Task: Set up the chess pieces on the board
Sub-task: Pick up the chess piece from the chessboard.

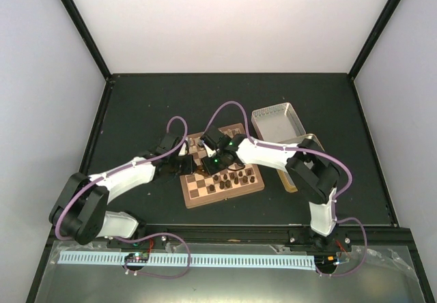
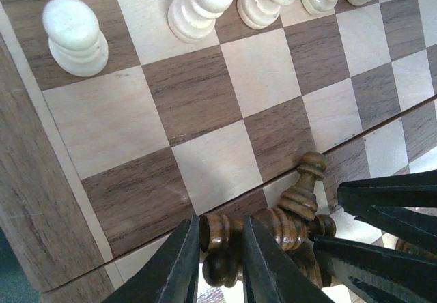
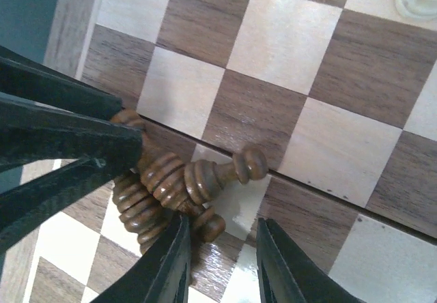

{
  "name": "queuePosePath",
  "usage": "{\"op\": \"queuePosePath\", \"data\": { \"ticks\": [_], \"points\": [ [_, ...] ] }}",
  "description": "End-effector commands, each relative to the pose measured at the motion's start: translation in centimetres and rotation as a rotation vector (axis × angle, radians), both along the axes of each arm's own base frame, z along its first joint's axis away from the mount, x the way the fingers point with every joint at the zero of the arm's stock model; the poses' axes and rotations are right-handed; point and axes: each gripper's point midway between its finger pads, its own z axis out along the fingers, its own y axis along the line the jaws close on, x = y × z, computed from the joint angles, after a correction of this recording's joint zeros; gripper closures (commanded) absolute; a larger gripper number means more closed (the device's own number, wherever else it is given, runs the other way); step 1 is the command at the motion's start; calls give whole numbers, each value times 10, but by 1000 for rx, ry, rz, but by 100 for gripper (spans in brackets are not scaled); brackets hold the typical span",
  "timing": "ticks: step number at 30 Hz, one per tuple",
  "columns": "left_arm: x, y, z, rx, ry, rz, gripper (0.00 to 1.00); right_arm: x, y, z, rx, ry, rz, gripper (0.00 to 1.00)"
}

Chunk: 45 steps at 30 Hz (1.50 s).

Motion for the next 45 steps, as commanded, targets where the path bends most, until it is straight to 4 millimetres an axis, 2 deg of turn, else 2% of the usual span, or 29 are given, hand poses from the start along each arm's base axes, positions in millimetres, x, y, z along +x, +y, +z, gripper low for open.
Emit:
{"op": "queuePosePath", "data": {
  "ticks": [1,4,12,16,20,26,30,39,45],
  "points": [
    [-8,19,-13,74,30,33,81,3,-7,-4,-62,-25,4,73],
    [-8,19,-9,69,21,31,81,5,-10,0,-65,-43,-1,73],
    [-5,13,16,8,-28,29,72,-7,7,34,74,-46,67,71],
    [-4,14,22,-8,-43,38,69,-18,13,35,85,-36,121,70],
    [-6,12,20,-30,-29,29,69,-25,18,25,81,-15,156,70],
    [-10,13,9,-51,-1,35,72,-23,22,15,58,-25,169,68],
    [-11,11,1,-77,23,33,75,-22,25,11,54,-43,201,71],
    [-9,10,-2,-99,30,38,76,-27,38,26,126,-92,266,75],
    [-10,10,-2,-101,34,35,80,-30,36,26,117,-90,254,75]
  ]
}}
